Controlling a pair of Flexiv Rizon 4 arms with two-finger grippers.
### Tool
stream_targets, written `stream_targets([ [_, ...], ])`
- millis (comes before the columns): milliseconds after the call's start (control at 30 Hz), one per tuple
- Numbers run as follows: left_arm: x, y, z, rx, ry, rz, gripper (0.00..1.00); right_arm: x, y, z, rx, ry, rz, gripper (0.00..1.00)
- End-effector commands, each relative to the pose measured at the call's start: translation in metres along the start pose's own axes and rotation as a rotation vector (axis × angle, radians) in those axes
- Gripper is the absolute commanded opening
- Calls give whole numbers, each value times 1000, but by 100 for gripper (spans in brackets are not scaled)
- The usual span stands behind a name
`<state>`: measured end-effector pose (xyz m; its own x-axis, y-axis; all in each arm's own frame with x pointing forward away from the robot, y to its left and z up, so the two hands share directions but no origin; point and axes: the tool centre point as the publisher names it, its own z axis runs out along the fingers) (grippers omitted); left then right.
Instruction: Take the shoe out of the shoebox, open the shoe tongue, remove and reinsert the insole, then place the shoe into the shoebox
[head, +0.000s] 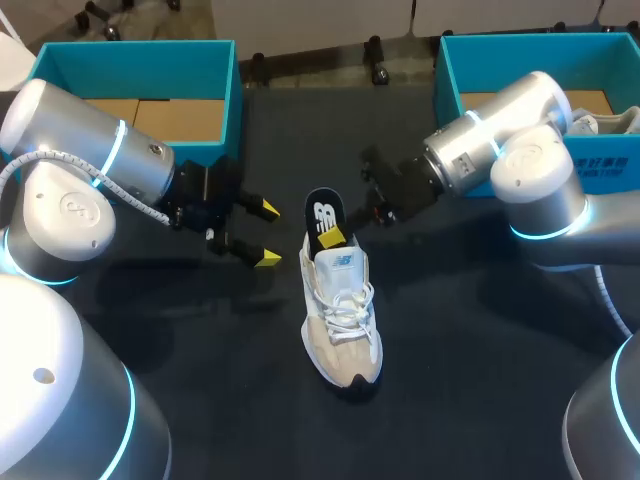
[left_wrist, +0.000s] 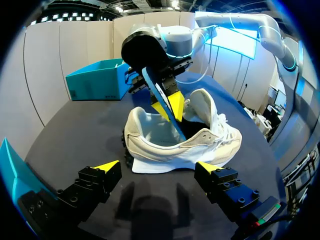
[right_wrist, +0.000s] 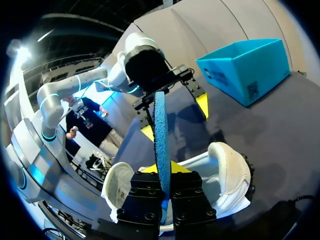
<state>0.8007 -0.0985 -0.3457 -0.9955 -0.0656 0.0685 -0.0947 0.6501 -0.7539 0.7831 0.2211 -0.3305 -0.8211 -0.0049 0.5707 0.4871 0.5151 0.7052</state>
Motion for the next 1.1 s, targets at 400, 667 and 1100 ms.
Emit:
stream_targets([
  [400,1,0,0,-3,-2,0,100,14,-32,18,29,29,129,0],
  [667,1,0,0,-3,-2,0,100,15,-36,22,33,36,161,0],
  [1100,1,0,0,-3,-2,0,100,13,-11,2,52,-27,108,30],
])
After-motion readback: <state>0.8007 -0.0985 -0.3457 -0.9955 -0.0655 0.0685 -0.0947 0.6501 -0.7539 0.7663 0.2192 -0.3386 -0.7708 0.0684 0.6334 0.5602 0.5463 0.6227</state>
